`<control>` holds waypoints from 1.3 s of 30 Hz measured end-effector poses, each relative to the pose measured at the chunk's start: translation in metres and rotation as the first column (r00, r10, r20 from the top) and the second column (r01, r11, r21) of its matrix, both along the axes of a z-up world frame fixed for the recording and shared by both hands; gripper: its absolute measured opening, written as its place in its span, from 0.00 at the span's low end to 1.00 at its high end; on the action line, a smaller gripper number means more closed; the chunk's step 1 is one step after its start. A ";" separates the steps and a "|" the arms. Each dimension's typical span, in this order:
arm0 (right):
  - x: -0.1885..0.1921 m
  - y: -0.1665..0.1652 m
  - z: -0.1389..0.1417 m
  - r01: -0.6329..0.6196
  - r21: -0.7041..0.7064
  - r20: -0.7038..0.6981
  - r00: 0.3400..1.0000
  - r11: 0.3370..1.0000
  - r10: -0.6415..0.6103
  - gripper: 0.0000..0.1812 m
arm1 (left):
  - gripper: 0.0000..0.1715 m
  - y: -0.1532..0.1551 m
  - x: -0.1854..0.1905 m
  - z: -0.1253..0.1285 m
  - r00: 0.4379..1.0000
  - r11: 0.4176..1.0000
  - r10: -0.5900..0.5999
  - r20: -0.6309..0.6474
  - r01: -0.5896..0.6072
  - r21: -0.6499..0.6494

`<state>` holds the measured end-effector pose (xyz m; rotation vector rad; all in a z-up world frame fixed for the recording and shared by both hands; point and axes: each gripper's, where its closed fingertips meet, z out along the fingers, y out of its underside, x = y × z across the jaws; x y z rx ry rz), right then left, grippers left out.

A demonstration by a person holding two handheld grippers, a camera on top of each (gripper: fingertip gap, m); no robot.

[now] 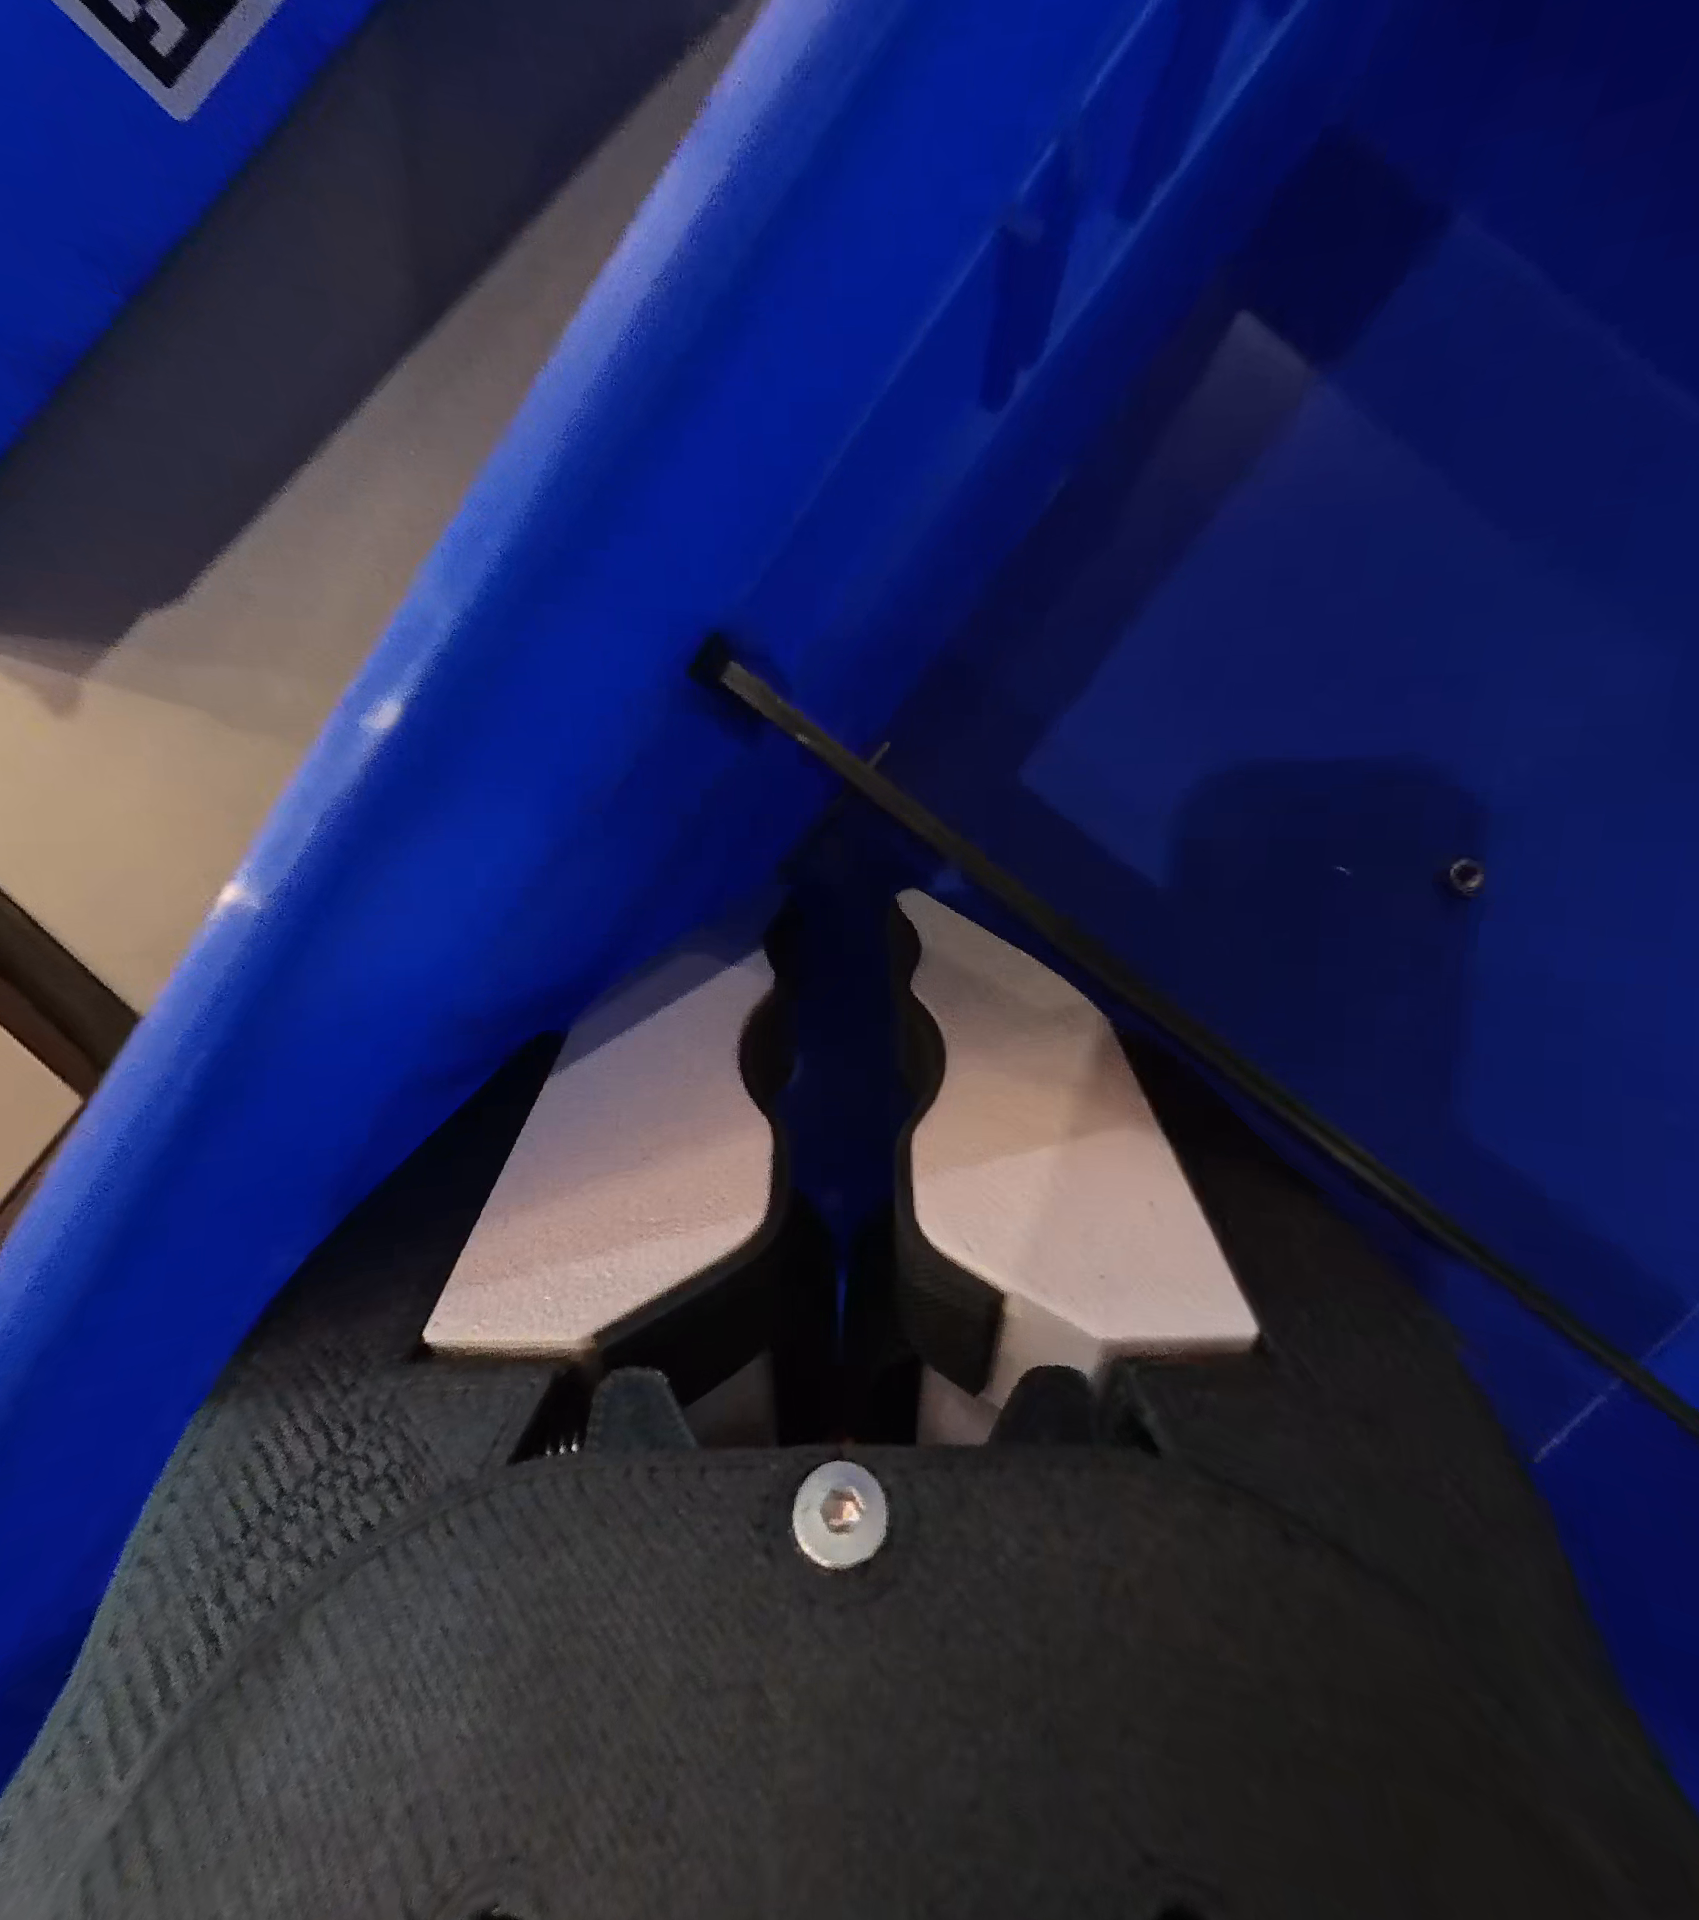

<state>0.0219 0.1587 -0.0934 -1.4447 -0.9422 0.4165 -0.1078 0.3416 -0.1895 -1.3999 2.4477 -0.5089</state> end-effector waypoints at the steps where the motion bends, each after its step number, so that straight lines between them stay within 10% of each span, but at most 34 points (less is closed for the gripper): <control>1: -0.001 -0.001 0.000 -0.004 -0.002 -0.001 1.000 1.000 0.004 0.26 | 0.09 0.000 0.001 -0.001 1.000 1.000 0.003 0.005 -0.003 0.002; 17: 0.001 -0.002 0.005 -0.014 -0.012 -0.034 0.999 1.000 0.013 0.25 | 0.00 0.000 -0.010 -0.003 0.991 0.997 0.063 -0.114 -0.068 -0.038; 26: 0.001 -0.004 0.006 -0.023 -0.003 -0.037 0.999 1.000 0.023 0.25 | 0.00 -0.001 0.011 0.013 0.993 0.997 0.054 0.102 -0.047 -0.064; 39: 0.000 -0.004 0.007 -0.030 -0.014 -0.050 0.998 0.999 0.030 0.25 | 0.00 -0.004 0.004 -0.003 0.997 0.994 0.059 -0.044 -0.062 -0.084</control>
